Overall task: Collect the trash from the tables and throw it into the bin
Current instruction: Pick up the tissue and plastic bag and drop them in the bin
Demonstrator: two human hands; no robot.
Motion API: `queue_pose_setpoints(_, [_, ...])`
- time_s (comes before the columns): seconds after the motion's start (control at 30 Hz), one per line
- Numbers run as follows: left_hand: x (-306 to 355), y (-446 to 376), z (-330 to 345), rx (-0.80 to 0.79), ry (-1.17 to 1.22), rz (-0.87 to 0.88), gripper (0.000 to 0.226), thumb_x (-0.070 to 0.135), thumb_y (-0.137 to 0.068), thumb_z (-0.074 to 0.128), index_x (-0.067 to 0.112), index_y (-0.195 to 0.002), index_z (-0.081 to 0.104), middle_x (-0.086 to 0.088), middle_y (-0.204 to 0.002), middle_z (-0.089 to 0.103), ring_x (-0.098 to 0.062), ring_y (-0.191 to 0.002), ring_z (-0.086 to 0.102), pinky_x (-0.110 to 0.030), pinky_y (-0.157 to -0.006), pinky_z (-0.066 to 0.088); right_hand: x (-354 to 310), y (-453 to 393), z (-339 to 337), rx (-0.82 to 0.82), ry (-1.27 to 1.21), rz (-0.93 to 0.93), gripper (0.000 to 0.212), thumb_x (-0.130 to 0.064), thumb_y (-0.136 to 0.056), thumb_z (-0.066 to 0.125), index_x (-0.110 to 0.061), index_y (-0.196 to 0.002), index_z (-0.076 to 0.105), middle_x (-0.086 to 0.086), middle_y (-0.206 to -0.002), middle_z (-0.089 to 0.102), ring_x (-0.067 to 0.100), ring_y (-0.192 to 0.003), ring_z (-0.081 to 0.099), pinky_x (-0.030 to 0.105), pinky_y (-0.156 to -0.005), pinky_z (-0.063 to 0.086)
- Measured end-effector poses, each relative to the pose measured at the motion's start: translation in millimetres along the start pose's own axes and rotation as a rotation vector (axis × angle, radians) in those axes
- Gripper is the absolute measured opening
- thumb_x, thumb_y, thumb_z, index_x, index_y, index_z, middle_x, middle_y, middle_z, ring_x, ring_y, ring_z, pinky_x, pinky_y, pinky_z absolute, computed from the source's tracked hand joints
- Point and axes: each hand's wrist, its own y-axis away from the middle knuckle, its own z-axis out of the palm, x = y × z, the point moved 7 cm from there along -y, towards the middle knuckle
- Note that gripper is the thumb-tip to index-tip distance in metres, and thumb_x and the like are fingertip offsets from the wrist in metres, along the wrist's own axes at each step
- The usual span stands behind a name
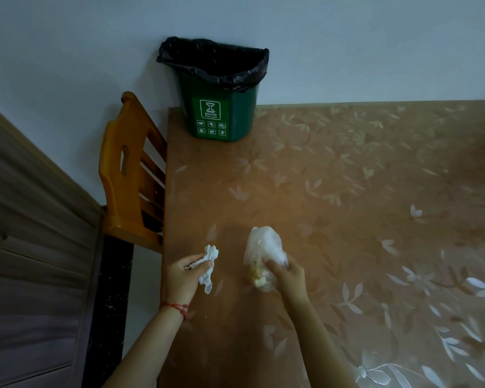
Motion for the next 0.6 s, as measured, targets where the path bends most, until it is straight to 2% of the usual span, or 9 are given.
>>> queue_pose_setpoints(0.03, [2, 4, -6, 0.046, -0.013, 0.011, 0.027, -0.005, -0.080, 0.061, 0.015, -0.061, 0.064, 0.005, -0.051, 0.061, 0.001, -0.047, 0.060, -0.010, -0.046, 0.044, 2, 2, 3, -0.027, -0.059, 0.045, 0.019, -0.026, -0.070, 0.072, -0.011, -0.080, 0.068, 0.015, -0.079, 0.072, 0.031, -0.077, 0.069, 0.048, -0.076, 0.056])
queue_pose_setpoints(0.1, [-2, 10, -18, 0.134, -0.067, 0.017, 0.008, 0.007, -0.077, 0.068, 0.011, -0.083, 0.072, 0.006, -0.063, 0.068, -0.005, -0.065, 0.064, -0.017, -0.060, 0.045, 0, 8, 9, -0.083, -0.169, 0.104, 0.021, -0.025, -0.072, 0.072, -0.009, -0.086, 0.069, 0.018, -0.083, 0.072, 0.035, -0.080, 0.069, 0.053, -0.077, 0.055])
queue_pose_setpoints(0.13, [-6, 12, -22, 0.159, -0.084, 0.014, 0.013, 0.010, -0.077, 0.069, 0.010, -0.090, 0.072, 0.005, -0.068, 0.068, -0.006, -0.071, 0.063, -0.019, -0.063, 0.046, -1, 11, 12, -0.100, -0.208, 0.120, 0.020, -0.021, -0.076, 0.070, -0.007, -0.089, 0.069, 0.019, -0.083, 0.072, 0.034, -0.079, 0.070, 0.050, -0.075, 0.056])
queue_pose_setpoints(0.2, [-8, 21, -30, 0.197, -0.056, 0.010, 0.015, 0.009, -0.077, 0.069, 0.012, -0.092, 0.072, 0.009, -0.067, 0.068, -0.003, -0.069, 0.063, -0.018, -0.064, 0.050, -5, 18, 19, -0.120, -0.277, 0.145, 0.026, -0.017, -0.077, 0.069, 0.001, -0.096, 0.065, 0.021, -0.084, 0.070, 0.036, -0.076, 0.068, 0.048, -0.070, 0.056])
queue_pose_setpoints(0.27, [-7, 32, -39, 0.243, -0.030, 0.006, 0.016, 0.007, -0.076, 0.069, 0.013, -0.090, 0.072, 0.012, -0.065, 0.068, -0.001, -0.067, 0.064, -0.013, -0.059, 0.049, -8, 26, 28, -0.154, -0.361, 0.173, 0.041, -0.018, -0.070, 0.071, 0.008, -0.101, 0.061, 0.031, -0.091, 0.064, 0.048, -0.081, 0.060, 0.065, -0.076, 0.046])
queue_pose_setpoints(0.33, [-10, 41, -49, 0.271, -0.029, 0.009, 0.019, 0.007, -0.076, 0.069, 0.009, -0.094, 0.072, 0.006, -0.074, 0.069, -0.007, -0.075, 0.064, -0.016, -0.062, 0.045, -10, 36, 36, -0.187, -0.382, 0.189, 0.042, -0.018, -0.069, 0.072, 0.008, -0.101, 0.061, 0.036, -0.097, 0.061, 0.054, -0.086, 0.057, 0.075, -0.080, 0.039])
queue_pose_setpoints(0.5, [-16, 63, -82, 0.323, 0.017, 0.009, 0.022, 0.007, -0.076, 0.070, 0.008, -0.097, 0.071, 0.002, -0.078, 0.069, -0.015, -0.079, 0.064, -0.022, -0.066, 0.046, -17, 64, 59, -0.261, -0.351, 0.166, 0.037, -0.017, -0.069, 0.075, 0.001, -0.099, 0.063, 0.030, -0.095, 0.066, 0.053, -0.088, 0.060, 0.073, -0.080, 0.041])
queue_pose_setpoints(0.6, [-17, 76, -107, 0.340, 0.066, 0.023, 0.021, 0.007, -0.075, 0.071, 0.009, -0.095, 0.072, 0.004, -0.075, 0.070, -0.011, -0.074, 0.065, -0.023, -0.066, 0.047, -20, 83, 79, -0.298, -0.312, 0.142, 0.047, -0.024, -0.069, 0.076, 0.005, -0.104, 0.062, 0.033, -0.095, 0.064, 0.048, -0.084, 0.061, 0.067, -0.078, 0.045])
